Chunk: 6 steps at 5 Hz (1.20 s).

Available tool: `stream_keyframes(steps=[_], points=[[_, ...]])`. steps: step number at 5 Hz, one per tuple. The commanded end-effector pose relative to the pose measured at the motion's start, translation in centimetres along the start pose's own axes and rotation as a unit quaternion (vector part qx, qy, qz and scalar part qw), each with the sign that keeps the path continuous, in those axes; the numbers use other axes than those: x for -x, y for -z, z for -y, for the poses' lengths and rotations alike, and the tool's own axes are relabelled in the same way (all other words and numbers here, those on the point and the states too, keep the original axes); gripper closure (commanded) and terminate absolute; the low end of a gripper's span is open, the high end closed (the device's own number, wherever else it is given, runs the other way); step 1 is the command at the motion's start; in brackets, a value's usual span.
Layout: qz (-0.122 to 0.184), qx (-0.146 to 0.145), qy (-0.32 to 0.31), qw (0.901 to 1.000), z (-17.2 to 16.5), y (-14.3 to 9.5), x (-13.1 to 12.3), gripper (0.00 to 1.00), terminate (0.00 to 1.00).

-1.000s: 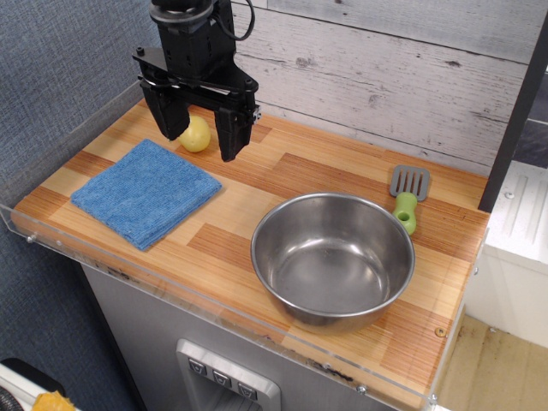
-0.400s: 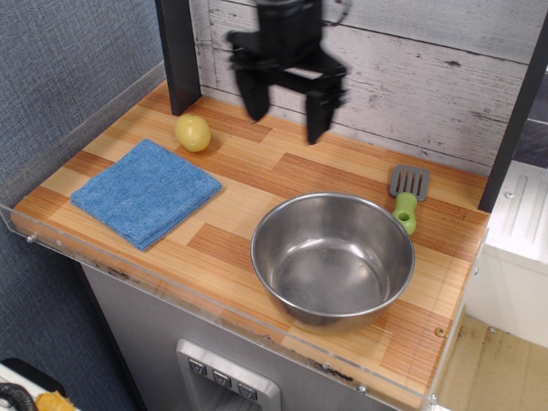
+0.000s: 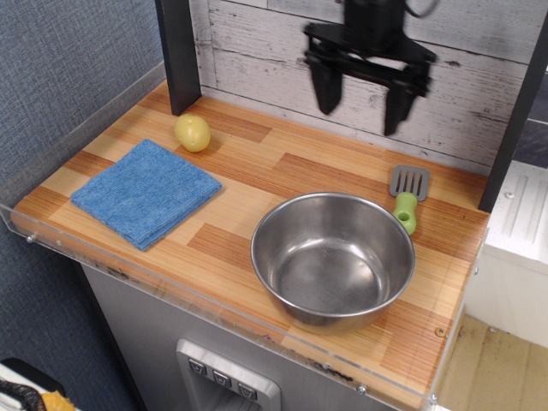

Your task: Put the spatula on the blue rectangle.

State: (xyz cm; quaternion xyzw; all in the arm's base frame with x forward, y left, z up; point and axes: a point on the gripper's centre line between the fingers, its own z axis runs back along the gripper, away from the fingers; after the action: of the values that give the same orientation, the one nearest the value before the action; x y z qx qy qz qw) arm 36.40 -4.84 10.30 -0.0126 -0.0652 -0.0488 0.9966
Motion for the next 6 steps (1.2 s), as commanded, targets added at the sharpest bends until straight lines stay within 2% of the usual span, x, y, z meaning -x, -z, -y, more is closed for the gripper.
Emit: stream_keyframes(steps=[1, 2, 3, 4, 6], points=[[-0.004, -0.006, -0.011, 0.9999, 4.2, 2.8, -1.6, 0.0, 0.0], [-0.025, -0.029, -0.015, 0.9992, 4.7, 4.9, -0.8, 0.0, 0.0], [-0.029, -0.058, 0.004, 0.9979, 4.8, 6.6, -0.1, 0.0, 0.0], [-0.018, -0.089, 0.019, 0.9957, 4.9, 7.6, 0.0, 0.0, 0.0], [-0.031, -0.083, 0.024, 0.9958, 4.8, 9.3, 0.4, 0.0, 0.0]])
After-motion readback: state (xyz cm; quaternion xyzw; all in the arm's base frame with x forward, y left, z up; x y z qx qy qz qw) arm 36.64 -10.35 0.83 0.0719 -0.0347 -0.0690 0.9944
